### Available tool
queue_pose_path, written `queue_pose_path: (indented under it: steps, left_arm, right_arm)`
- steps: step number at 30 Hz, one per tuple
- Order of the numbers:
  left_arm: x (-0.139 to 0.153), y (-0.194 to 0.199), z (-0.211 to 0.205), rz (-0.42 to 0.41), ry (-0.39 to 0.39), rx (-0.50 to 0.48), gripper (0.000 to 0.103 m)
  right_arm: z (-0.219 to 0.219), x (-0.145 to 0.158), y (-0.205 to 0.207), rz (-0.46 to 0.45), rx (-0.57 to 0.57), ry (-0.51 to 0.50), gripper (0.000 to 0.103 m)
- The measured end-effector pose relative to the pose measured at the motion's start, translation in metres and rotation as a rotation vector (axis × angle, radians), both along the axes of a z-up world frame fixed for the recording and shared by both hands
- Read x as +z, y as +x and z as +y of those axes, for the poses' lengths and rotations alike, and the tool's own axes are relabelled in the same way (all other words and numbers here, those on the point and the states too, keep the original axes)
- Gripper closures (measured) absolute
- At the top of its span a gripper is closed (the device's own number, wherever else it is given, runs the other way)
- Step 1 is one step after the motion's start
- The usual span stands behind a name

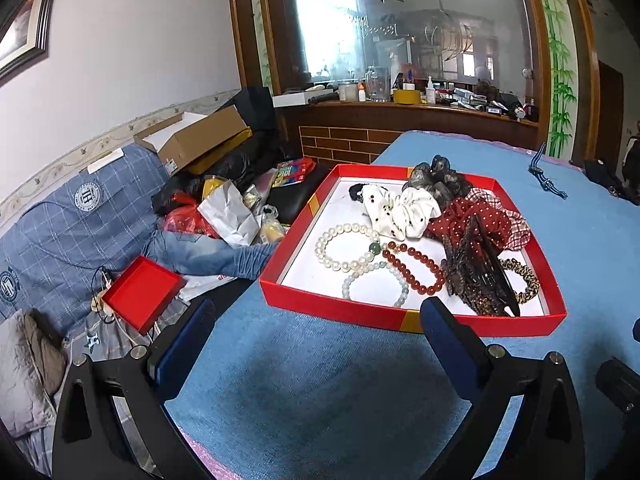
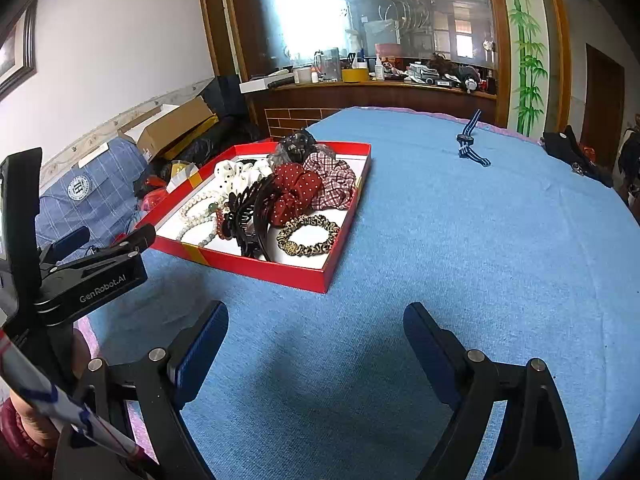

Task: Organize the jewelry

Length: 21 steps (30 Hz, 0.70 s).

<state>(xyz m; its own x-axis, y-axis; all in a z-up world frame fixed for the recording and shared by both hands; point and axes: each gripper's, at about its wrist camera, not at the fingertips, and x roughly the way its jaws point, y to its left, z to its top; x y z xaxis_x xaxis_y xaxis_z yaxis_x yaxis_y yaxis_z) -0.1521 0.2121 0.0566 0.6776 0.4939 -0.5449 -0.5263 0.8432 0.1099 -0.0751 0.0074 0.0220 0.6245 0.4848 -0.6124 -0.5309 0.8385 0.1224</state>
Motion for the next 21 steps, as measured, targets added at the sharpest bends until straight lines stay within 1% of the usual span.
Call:
queue_pose_path:
  steps: [10, 14, 21]
  left_arm:
    - [-0.0021, 0.0011, 0.0021, 0.012, -0.005, 0.000, 0.001]
    - [-0.0049, 0.0041, 0.0024, 0.039, -0.001, 0.005, 0.001]
    - [-0.0062, 0.0039, 0.0038, 0.047, -0.007, 0.010, 0.001]
  right_arm:
    - [0.0027, -0.0014, -0.0003, 0.001, 0.005, -0.009, 0.010]
    - [0.0027, -0.0010, -0.0002, 0.000, 0.002, -0.010, 0.011]
    - [0.0039, -0.0017, -0.0003, 0.002, 0.002, -0.012, 0.010]
